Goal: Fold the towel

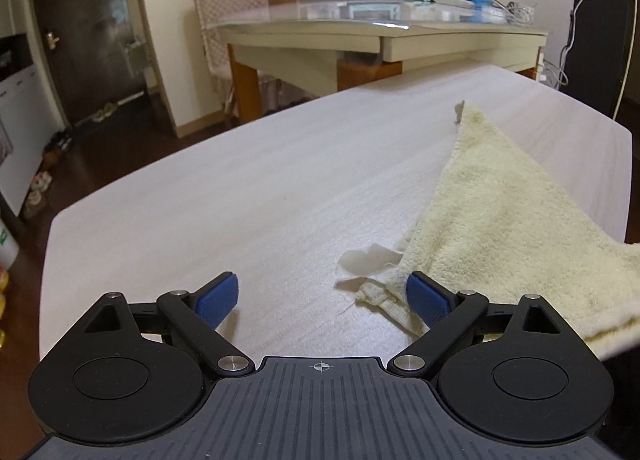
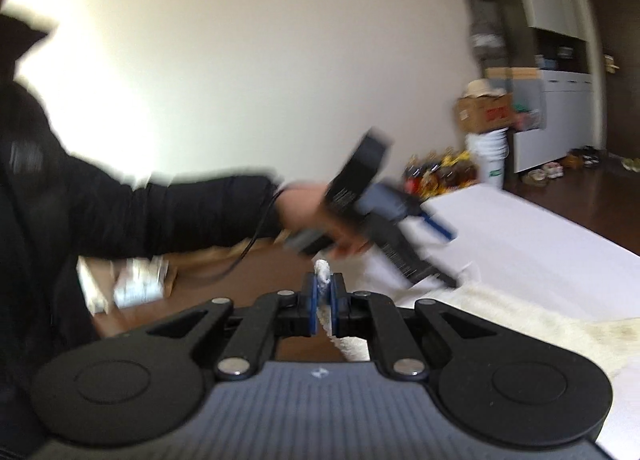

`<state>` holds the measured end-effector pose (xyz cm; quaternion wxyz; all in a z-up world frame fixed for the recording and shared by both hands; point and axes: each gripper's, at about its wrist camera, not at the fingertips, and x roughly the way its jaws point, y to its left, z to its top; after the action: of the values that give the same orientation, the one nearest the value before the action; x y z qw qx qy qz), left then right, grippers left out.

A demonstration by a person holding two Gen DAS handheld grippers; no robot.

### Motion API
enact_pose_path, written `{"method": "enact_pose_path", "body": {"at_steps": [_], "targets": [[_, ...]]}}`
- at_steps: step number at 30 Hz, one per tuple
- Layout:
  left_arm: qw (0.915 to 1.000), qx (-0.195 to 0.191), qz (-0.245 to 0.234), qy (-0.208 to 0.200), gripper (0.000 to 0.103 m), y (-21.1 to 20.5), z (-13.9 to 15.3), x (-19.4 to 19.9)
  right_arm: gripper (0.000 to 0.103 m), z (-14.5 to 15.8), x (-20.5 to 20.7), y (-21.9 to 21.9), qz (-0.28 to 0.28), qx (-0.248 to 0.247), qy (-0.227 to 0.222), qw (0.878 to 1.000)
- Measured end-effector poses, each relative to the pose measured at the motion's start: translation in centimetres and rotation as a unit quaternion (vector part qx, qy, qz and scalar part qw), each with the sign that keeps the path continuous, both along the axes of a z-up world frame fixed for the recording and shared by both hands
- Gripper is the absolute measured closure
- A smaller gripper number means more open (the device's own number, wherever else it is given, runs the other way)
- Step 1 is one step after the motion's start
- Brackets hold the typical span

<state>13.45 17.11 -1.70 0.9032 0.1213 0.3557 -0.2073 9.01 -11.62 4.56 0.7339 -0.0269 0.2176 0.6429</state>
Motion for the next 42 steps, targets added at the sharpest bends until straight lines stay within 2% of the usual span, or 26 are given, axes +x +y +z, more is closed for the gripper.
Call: {"method": "enact_pose_path", "body": {"at_steps": [2,6,11,17,24,28,29,34,36,39,42], "targets": [[0.9999,-0.01,0.005,0.002,0.007,0.3,0.3,0.4,0.096,0.1,3.5,-1.3,-0.04,0.026,0.029,0.998],[0.9965,-0.071,0.038,-0.021,0.008,1.8,2.1,0.9,0.096,-1.2,10.0,-3.7,-0.109,0.057,0.094,0.988],[0.996,-0.065,0.044,-0.044,0.008,1.9,3.2,0.9,0.096,-4.2,16.7,-6.5,-0.18,0.052,0.165,0.968],[0.9969,-0.058,0.032,-0.043,0.008,0.7,2.8,1.0,0.096,-7.2,20.0,-6.9,-0.222,0.006,0.202,0.954],[0.9986,-0.038,0.018,-0.034,0.008,-0.8,1.2,1.2,0.092,-9.2,20.6,-5.3,-0.252,-0.062,0.189,0.947],[0.999,-0.024,0.02,-0.033,0.007,-1.0,0.5,1.1,0.088,-9.0,20.2,-4.9,-0.257,-0.079,0.163,0.949],[0.9989,-0.025,0.022,-0.034,0.007,-1.0,0.5,1.1,0.085,-8.9,20.1,-4.9,-0.26,-0.078,0.158,0.949],[0.9966,-0.048,0.041,-0.053,0.007,-0.4,1.6,0.1,0.084,-7.4,19.0,-6.0,-0.273,-0.042,0.137,0.951],[0.996,-0.053,0.043,-0.058,0.007,-0.2,2.0,-0.5,0.08,-6.5,18.1,-6.3,-0.275,-0.033,0.124,0.953],[0.9966,-0.047,0.041,-0.053,0.007,-0.3,2.0,-1.6,0.078,-6.1,16.8,-5.8,-0.258,-0.04,0.119,0.958],[0.9973,-0.033,0.047,-0.046,0.007,-0.7,1.2,-1.8,0.078,-6.3,14.4,-4.5,-0.221,-0.061,0.104,0.968]]}}
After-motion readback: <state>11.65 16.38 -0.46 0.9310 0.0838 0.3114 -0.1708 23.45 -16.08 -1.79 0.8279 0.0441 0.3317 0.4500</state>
